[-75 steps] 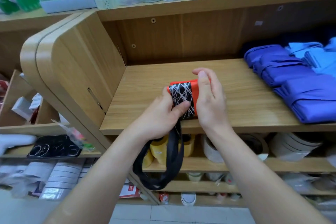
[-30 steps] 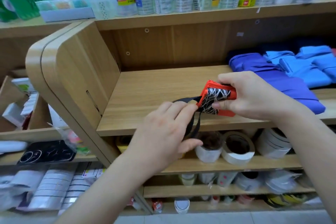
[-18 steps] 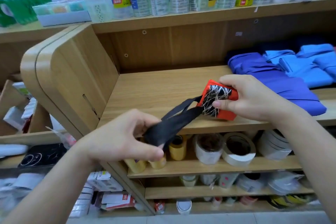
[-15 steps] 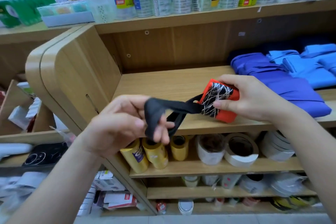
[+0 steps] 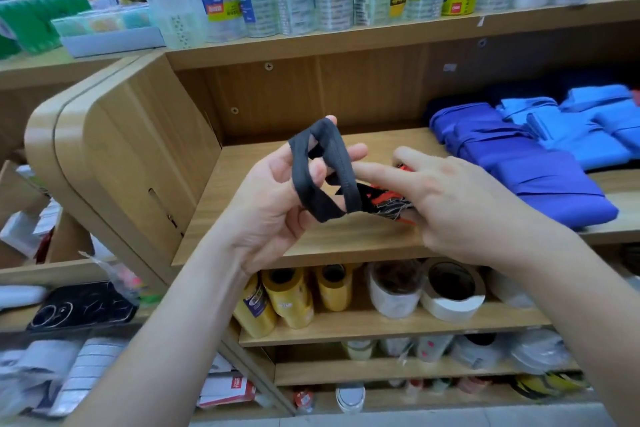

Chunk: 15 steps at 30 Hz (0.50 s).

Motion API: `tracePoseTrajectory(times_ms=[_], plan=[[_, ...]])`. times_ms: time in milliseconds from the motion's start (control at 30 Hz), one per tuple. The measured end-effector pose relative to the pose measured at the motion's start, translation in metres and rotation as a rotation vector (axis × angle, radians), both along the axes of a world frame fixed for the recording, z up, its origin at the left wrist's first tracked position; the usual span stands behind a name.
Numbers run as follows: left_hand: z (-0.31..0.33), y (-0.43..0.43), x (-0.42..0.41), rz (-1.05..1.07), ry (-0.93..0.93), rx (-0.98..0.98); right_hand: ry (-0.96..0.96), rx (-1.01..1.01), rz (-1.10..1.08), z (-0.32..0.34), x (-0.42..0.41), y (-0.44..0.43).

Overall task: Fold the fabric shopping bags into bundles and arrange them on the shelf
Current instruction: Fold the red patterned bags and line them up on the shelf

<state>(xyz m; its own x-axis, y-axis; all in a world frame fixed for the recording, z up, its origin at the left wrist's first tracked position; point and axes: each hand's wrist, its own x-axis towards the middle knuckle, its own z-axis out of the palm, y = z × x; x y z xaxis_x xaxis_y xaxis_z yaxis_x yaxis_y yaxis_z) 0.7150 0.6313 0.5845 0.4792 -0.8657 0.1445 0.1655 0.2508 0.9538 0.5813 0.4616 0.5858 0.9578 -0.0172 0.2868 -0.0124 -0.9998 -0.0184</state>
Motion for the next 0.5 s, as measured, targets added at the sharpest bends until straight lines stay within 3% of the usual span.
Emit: tracePoseTrajectory(times_ms=[133, 233, 333, 400, 500], plan=[[0.01, -0.008, -0.008, -0.056, 0.003, -0.02, 0.153, -0.076, -0.003, 0.002, 0.002, 0.01], [0.014, -0.009, -0.008, -0.096, 0.22, -0.234, 0.203, -0.045, -0.029, 0.004, 0.002, 0.01], [0.02, -0.008, -0.004, -0.013, 0.479, -0.395, 0.115, 0.061, -0.015, 0.005, 0.001, 0.005], [0.022, -0.005, -0.003, 0.042, 0.498, -0.35, 0.062, 0.097, 0.004, 0.003, 0.002, 0.005], [0.018, 0.003, 0.003, 0.175, 0.29, -0.042, 0.051, 0.192, 0.023, 0.004, 0.007, 0.0]])
